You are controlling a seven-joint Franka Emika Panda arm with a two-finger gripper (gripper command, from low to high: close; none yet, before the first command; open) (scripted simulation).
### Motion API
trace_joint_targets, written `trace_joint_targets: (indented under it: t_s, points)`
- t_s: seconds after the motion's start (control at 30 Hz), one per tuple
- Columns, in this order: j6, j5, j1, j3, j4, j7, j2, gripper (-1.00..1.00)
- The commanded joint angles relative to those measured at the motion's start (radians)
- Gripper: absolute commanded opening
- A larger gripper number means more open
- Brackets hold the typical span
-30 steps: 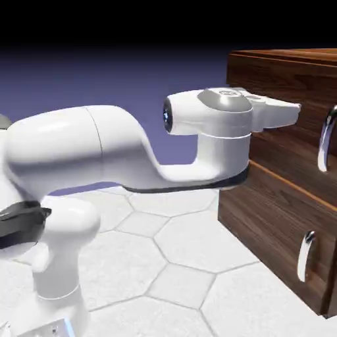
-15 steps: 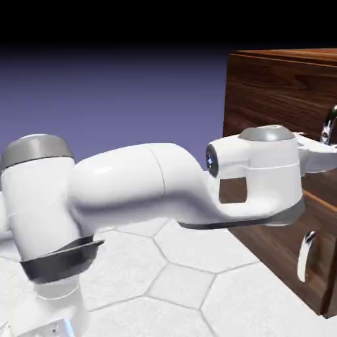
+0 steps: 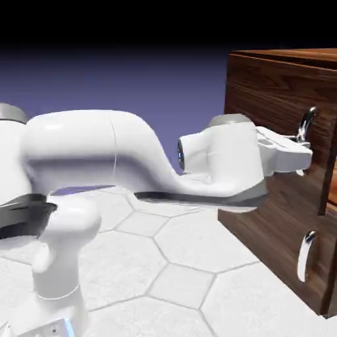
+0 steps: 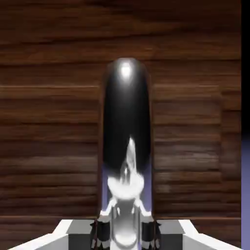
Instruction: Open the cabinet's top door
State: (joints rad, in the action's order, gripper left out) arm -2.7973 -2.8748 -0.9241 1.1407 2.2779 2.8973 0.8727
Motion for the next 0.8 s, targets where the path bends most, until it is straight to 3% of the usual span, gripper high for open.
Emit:
trace_joint_targets:
  t_s: [0.0,0.47,0.77]
  points:
    - [0.017,0.020,0.036,-0.027,0.030,-0.003,0.001,-1.00]
    - [0.257,0.425,0.527,-0.487,0.464,-0.163,0.158,-1.00]
    - [0.407,0.809,0.691,-0.801,0.676,-0.310,0.363,-1.00]
